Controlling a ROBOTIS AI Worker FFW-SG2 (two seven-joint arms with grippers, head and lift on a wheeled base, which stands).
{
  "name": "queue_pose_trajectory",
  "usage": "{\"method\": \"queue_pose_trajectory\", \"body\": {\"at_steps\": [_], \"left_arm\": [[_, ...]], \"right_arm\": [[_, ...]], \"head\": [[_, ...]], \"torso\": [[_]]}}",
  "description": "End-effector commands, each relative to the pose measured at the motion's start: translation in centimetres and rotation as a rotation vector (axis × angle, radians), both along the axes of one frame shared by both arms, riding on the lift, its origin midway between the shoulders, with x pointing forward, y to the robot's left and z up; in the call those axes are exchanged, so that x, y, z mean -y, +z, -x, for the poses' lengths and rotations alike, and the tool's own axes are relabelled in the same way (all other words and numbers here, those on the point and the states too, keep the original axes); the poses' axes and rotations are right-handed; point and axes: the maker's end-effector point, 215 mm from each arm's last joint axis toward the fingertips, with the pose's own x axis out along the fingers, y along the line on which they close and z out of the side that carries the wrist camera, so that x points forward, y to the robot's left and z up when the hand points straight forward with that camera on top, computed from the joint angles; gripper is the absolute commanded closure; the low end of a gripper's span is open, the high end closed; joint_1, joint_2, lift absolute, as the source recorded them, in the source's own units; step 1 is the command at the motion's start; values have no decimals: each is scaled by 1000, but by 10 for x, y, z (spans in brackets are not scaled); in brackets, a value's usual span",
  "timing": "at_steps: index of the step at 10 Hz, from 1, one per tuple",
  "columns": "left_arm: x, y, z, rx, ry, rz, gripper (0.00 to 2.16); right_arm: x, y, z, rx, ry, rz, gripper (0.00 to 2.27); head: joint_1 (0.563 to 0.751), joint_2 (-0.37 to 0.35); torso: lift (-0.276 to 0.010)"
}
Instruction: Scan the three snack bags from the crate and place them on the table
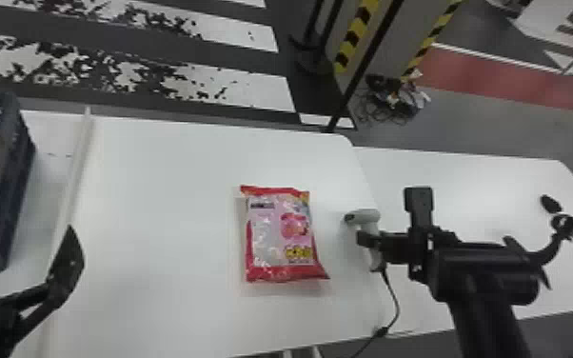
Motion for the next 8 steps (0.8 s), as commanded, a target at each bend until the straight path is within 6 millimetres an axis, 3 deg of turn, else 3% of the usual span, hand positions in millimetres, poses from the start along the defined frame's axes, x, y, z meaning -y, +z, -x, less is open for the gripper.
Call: {"method": "queue_pose_trajectory", "body": {"at_steps": [1,2,3,4,6,8], "left_arm": [[0,0,1,-2,0,0,70],[0,1,2,1,-3,-1,70],[0,0,3,0,-3,-1,70],[0,0,3,-2,-3,-1,70],[0,0,3,-2,0,1,70],[2,0,3,-2,-1,4,70]], "right_arm": [[-1,-4,2,-6,-1,-4,1544],[-2,-5,3,-7,-4,-14,1042],[-1,-3,3,-2,-9,-19,259],[0,1,2,7,-21,-26,16],[0,24,3,53,-35,-52,39],[-17,48,17,65,-30,-139,46]], "head": [[695,-350],[695,-350],[695,-350],[695,-350],[695,-350],[695,-350]], "torso": [[-62],[-62],[-62],[-62],[-62],[-62]]}}
